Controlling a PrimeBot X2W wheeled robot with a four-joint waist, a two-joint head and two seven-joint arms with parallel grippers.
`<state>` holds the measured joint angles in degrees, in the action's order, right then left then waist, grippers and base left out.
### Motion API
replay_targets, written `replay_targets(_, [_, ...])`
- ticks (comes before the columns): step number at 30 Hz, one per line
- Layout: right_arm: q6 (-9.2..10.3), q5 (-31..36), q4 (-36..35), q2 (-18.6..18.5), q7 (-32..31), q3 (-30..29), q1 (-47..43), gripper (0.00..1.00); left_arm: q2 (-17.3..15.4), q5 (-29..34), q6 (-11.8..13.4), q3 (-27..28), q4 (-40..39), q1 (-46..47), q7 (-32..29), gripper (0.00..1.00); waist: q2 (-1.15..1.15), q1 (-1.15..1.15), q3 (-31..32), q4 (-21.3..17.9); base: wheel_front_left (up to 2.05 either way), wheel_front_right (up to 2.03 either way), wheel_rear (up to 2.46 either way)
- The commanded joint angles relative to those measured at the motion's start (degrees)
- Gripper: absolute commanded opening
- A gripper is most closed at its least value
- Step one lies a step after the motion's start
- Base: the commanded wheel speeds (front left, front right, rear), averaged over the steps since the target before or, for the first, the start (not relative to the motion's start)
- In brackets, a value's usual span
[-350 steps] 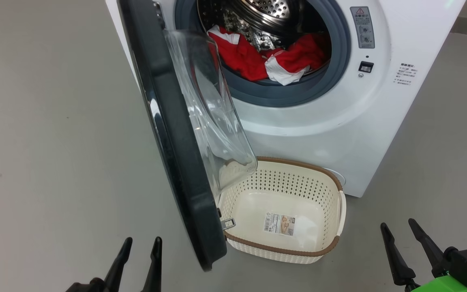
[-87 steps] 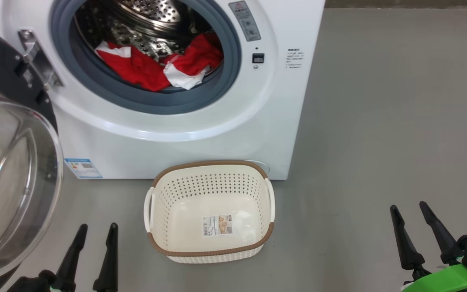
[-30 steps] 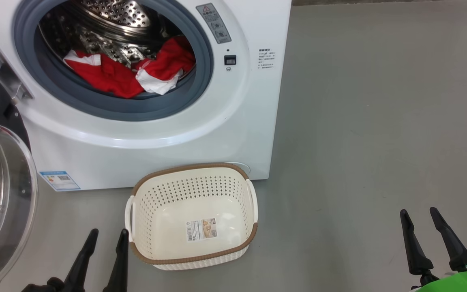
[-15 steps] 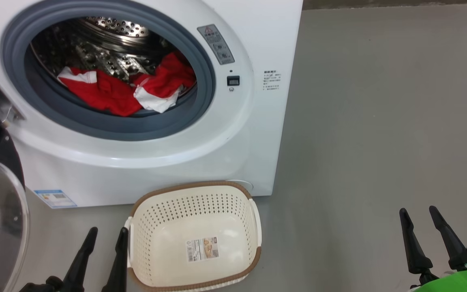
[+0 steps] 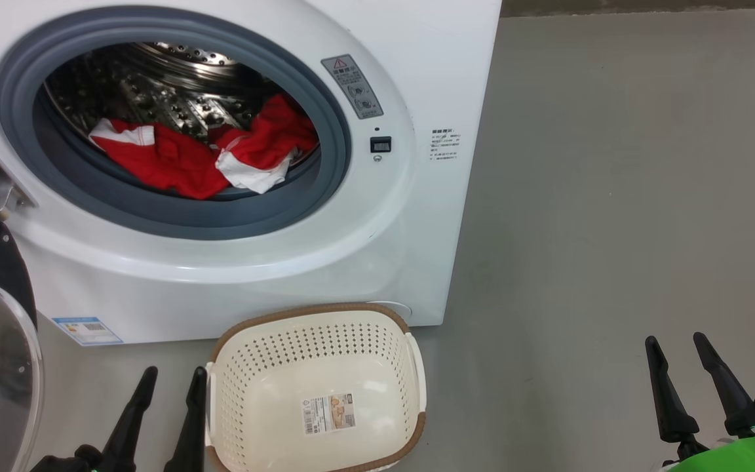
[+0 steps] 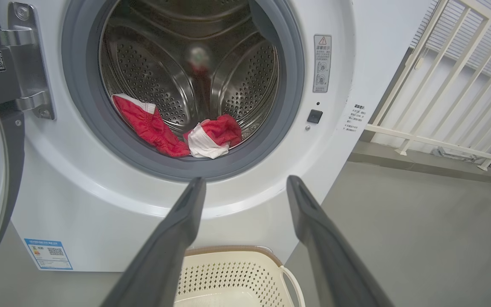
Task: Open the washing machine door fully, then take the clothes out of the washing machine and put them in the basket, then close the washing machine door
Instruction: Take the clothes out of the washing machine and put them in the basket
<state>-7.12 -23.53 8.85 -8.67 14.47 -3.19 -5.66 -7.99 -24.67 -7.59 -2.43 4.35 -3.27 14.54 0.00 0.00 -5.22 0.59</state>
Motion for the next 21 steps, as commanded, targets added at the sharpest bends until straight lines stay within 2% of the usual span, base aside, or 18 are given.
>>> replay_targets(1, [-0.36,0.9,-1.5,-1.0,0.5,0.9,1.5,1.0,-0.6,0.6,0.1,1.8,-0.9,2.2,0.5,1.0,0.0,0.0,0.0,0.0,0.0,0.0,0.0])
replay_targets(21, [-0.36,0.8,-1.5,-0.9,0.5,1.3,1.8,1.0,-0.8,1.9,0.1,1.5,0.6,2.8,0.5,1.0,0.0,0.0,-0.8,-0.3,0.0,0.0,0.0])
